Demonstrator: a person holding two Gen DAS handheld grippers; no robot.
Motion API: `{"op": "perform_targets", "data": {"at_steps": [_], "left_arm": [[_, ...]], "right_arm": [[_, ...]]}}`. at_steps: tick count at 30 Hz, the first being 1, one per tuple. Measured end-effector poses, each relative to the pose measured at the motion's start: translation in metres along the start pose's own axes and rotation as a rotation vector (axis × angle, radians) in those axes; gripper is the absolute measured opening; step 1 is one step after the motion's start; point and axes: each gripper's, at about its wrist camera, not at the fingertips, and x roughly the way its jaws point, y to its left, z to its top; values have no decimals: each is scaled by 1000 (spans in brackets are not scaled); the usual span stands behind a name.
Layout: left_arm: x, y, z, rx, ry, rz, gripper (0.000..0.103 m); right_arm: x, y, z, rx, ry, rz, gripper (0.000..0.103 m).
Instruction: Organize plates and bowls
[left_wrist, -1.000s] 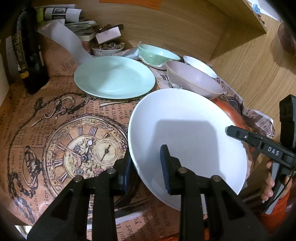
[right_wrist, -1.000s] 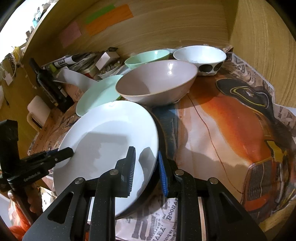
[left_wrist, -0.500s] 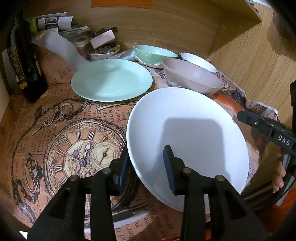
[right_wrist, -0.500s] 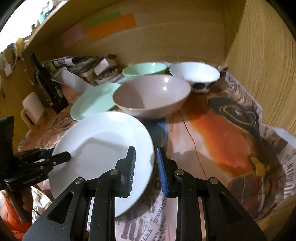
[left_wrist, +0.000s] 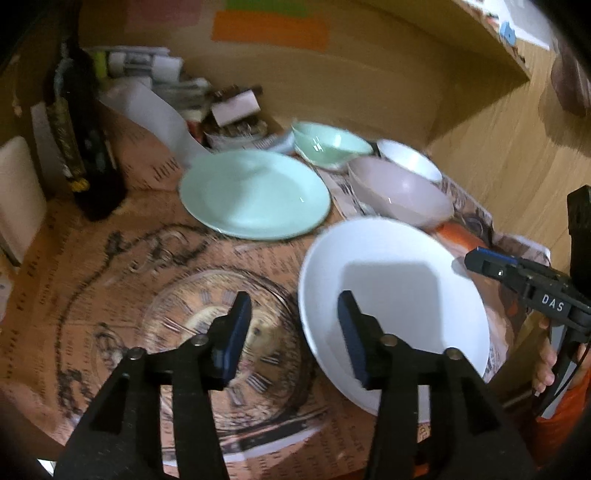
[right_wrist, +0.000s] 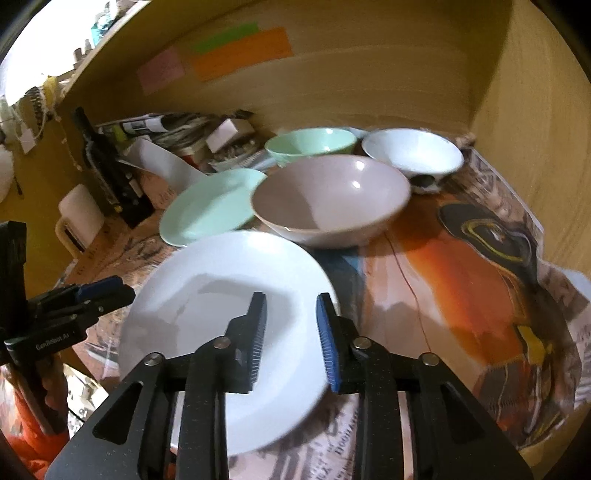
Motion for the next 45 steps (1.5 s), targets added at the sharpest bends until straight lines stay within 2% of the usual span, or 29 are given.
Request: {"op": "perform_targets", "data": {"at_steps": [2, 6, 8, 10, 18, 25, 29, 31, 34, 36, 40, 45], "left_arm": [[-9, 5, 5, -7, -35, 14, 55], [-23, 18, 18, -21, -103, 66, 65], [-24, 27, 25, -30, -124, 94, 69], [-23, 37, 31, -45, -131, 117, 70], [4, 65, 53, -64, -95, 155, 70], [52, 82, 74, -65, -2, 171, 69], [81, 92, 84, -94, 83, 125, 55], [94, 97, 88, -104, 115, 114, 50], [111, 102, 90, -112, 153, 114, 48], [121, 103, 91, -104, 174, 114, 43], [136, 105, 91, -95, 212, 76, 26], [135, 107, 91, -89, 198, 54, 23]], "right_arm": [[1, 6, 7, -16, -11, 17, 34], [6, 16, 24, -45, -23, 57, 37], [9, 22, 32, -63, -32, 75, 44], [13, 28, 39, -84, -39, 82, 46], [43, 50, 62, -162, -1, 108, 47], [63, 59, 83, -190, 14, 107, 47], [74, 60, 92, -184, 41, 86, 47], [78, 60, 95, -188, 48, 81, 47], [86, 60, 100, -189, 62, 83, 47], [90, 60, 101, -196, 68, 75, 47], [100, 60, 106, -213, 89, 67, 47], [115, 57, 119, -218, 132, 57, 47]]}}
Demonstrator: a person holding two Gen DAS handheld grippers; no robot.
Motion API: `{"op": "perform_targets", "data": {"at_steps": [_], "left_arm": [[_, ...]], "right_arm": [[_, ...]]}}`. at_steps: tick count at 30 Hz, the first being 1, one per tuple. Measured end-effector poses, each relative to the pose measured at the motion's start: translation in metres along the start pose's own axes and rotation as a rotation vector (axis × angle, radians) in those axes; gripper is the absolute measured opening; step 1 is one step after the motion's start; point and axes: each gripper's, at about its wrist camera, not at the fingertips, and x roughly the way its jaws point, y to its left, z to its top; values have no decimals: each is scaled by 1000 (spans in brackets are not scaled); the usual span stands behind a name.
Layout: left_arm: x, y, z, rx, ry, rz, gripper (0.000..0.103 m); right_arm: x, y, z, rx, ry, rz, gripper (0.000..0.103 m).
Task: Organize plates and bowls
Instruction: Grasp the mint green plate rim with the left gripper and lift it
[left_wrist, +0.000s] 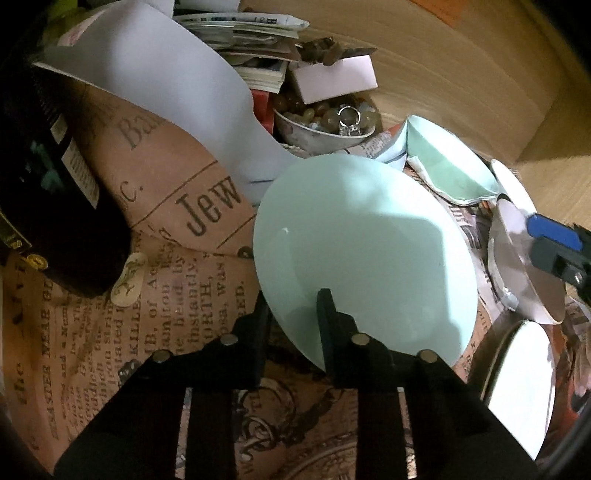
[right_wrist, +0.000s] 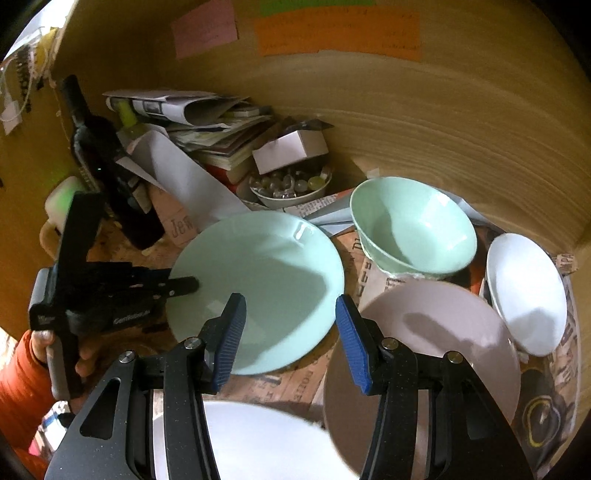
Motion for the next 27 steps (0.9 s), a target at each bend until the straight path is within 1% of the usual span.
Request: {"op": "perform_targets", "data": {"at_steps": [2, 4, 9, 12, 16, 18, 20, 23, 27], "left_arm": [[-2, 7, 0, -10, 1, -30, 20], [-6, 12, -2, -13, 2, -45, 20], [-16, 20, -7, 10, -20, -13, 20], [-23, 30, -11, 1, -25, -11, 19], [-27, 38, -13, 8, -33, 13, 18], [-27, 40, -14, 9, -30, 10, 19], [-28, 43, -15, 5, -24, 0, 19], [-33, 43, -17, 3, -21, -9, 19], [-37, 42, -21, 12, -19, -26, 19]], "right_arm": [[6, -3, 6, -3, 21, 5, 47], [10, -4, 11, 1, 38, -1, 47], [28, -7, 24, -10, 90, 9, 47], [44, -6, 33, -2, 146, 33, 47], [68, -2, 40, 4, 233, 56, 47], [81, 1, 41, 2, 275, 43, 47], [90, 2, 43, 2, 304, 24, 38], [100, -1, 45, 27, 341, 13, 37], [112, -2, 40, 21, 392, -25, 36]]}}
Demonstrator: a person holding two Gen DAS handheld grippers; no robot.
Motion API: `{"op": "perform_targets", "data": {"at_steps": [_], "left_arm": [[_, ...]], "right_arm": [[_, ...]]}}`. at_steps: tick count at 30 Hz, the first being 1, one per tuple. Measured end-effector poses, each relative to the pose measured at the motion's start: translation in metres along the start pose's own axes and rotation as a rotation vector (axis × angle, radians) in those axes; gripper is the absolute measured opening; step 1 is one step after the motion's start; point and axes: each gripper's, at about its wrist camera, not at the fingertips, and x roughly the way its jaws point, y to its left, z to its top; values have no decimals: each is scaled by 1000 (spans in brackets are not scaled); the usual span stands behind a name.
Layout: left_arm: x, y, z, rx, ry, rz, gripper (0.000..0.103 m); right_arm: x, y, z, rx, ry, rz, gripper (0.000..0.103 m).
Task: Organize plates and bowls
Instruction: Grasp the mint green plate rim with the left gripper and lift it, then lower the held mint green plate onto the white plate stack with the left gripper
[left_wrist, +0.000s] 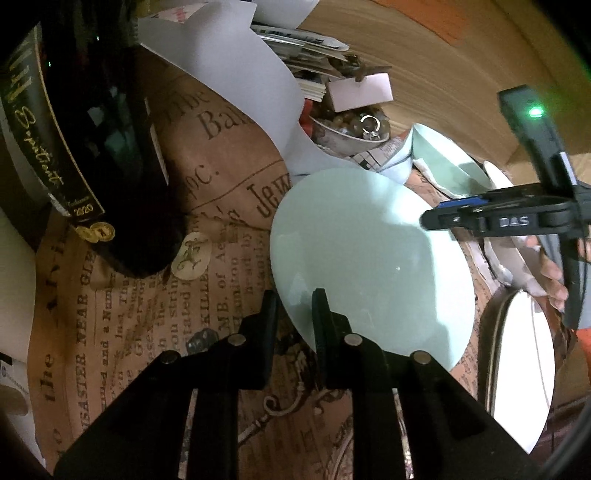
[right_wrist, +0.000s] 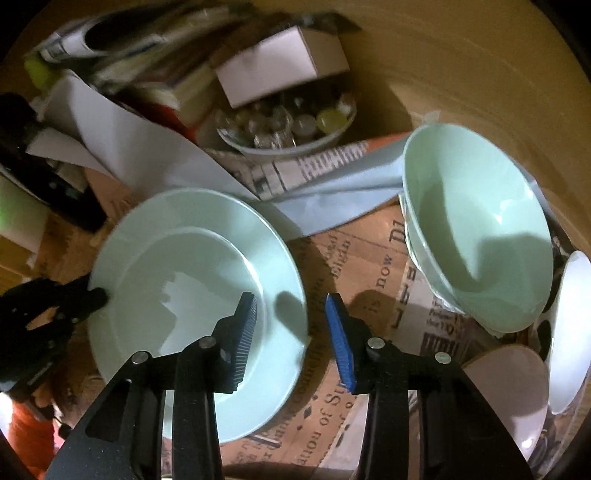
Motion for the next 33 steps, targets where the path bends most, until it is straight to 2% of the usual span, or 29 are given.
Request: {"op": "perform_targets", "data": {"at_steps": [3, 8, 12, 17, 24, 33], "left_arm": [[-2, 1, -2, -7, 10, -28, 19], [-1, 2, -5, -19, 23, -79, 19], [4, -4, -6, -4, 17, -73, 19], [4, -1, -7, -28, 9, -42, 19], [-5, 2, -12, -46, -6, -8, 19], [-29, 1, -16, -82, -74, -6, 19]], "right_arm": [[9, 5, -2, -21, 31, -15, 32], [16, 14, 0, -8, 43, 18, 29], [16, 14, 0, 9, 34, 36, 28], [6, 17, -10, -21, -6, 21, 28], [-15, 26, -34, -11, -82, 42, 22], [-58, 27, -55, -18, -179, 77, 19]]}}
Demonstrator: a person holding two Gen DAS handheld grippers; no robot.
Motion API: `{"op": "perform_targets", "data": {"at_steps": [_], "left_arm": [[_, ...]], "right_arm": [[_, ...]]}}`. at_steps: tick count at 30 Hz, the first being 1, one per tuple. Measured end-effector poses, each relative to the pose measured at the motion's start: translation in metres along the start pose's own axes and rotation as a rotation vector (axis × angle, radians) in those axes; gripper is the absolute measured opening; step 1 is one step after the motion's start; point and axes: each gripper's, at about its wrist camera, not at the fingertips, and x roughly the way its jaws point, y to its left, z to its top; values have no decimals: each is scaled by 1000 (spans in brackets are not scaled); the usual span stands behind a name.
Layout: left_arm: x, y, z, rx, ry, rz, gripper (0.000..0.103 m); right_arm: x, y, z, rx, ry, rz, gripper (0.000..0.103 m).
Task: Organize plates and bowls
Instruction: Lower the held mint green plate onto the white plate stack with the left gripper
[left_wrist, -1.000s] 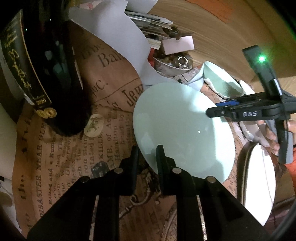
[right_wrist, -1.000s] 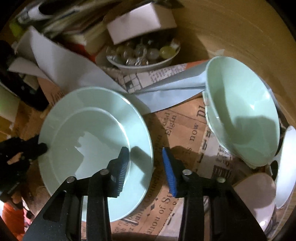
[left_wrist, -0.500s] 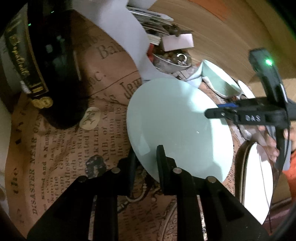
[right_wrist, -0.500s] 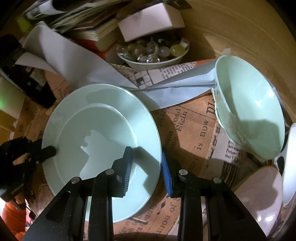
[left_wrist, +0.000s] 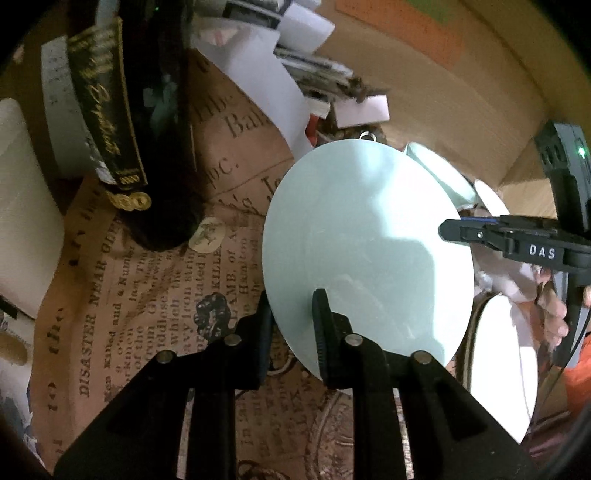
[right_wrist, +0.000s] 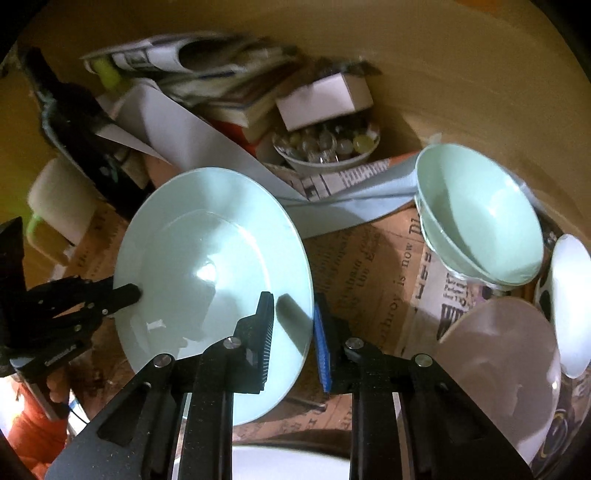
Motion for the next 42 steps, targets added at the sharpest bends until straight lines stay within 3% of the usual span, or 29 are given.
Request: {"op": "perform_targets", "data": {"at_steps": [12, 20, 42], "left_arm": [[-55, -15, -1, 11, -132, -26, 19], [-74, -39, -9, 36, -167, -62, 19], [-80, -99, -45, 121, -142, -140, 19]], "right_arm": [[-32, -9, -10, 18, -100, 51, 19], [-57, -7, -26, 42, -152, 53, 19], [-98, -26, -108, 145, -201, -4, 19]]}}
